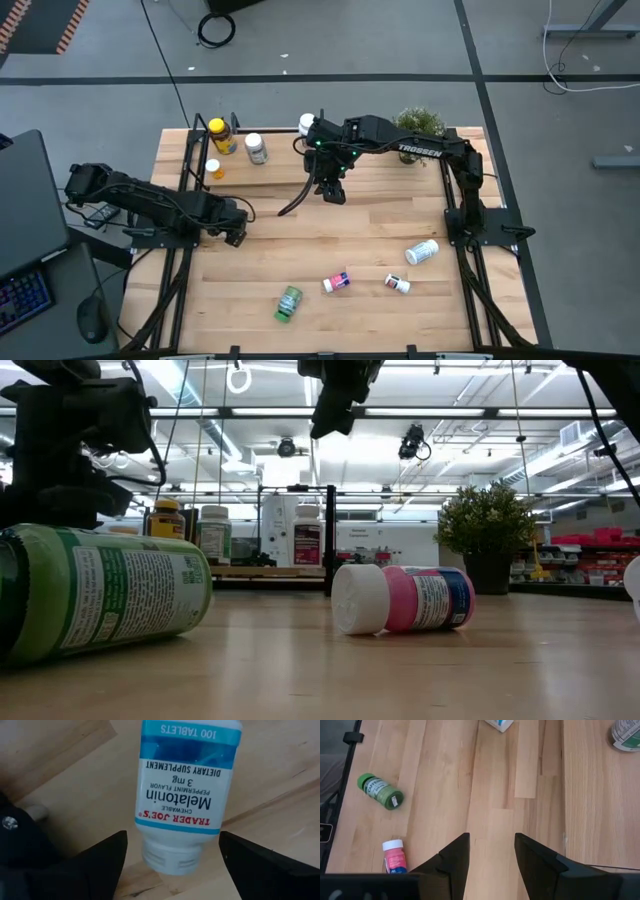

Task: Pick and place medicine bottles onto shelf by color
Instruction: Put the blue medicine bottle on the shelf

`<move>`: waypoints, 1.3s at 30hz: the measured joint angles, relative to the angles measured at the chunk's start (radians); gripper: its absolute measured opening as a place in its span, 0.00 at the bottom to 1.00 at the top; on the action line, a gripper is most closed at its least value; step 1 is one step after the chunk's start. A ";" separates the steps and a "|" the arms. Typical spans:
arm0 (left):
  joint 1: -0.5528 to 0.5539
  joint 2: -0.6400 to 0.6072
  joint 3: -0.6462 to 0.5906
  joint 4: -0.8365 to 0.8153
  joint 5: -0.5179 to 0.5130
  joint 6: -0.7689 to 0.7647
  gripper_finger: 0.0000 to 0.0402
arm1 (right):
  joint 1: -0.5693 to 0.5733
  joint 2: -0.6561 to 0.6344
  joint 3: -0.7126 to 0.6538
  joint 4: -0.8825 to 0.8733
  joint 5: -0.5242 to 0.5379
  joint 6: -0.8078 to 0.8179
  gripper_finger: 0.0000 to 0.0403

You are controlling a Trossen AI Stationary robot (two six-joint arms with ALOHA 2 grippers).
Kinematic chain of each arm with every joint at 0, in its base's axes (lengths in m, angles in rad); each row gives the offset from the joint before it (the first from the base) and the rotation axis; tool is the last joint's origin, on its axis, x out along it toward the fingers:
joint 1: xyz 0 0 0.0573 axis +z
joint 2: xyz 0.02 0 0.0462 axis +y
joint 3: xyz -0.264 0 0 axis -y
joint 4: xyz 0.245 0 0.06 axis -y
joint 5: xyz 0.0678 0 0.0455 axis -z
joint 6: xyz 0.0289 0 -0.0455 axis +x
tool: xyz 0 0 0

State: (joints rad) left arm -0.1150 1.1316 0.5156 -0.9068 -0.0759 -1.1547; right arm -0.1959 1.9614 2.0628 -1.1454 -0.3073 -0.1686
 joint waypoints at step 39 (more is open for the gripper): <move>0.006 0.001 0.226 -0.311 0.308 0.022 0.42 | -0.001 0.000 0.000 -0.003 0.000 -0.004 0.41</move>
State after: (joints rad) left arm -0.1093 1.1326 0.7414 -1.2173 0.2323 -1.1325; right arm -0.1965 1.9614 2.0628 -1.1481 -0.3071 -0.1725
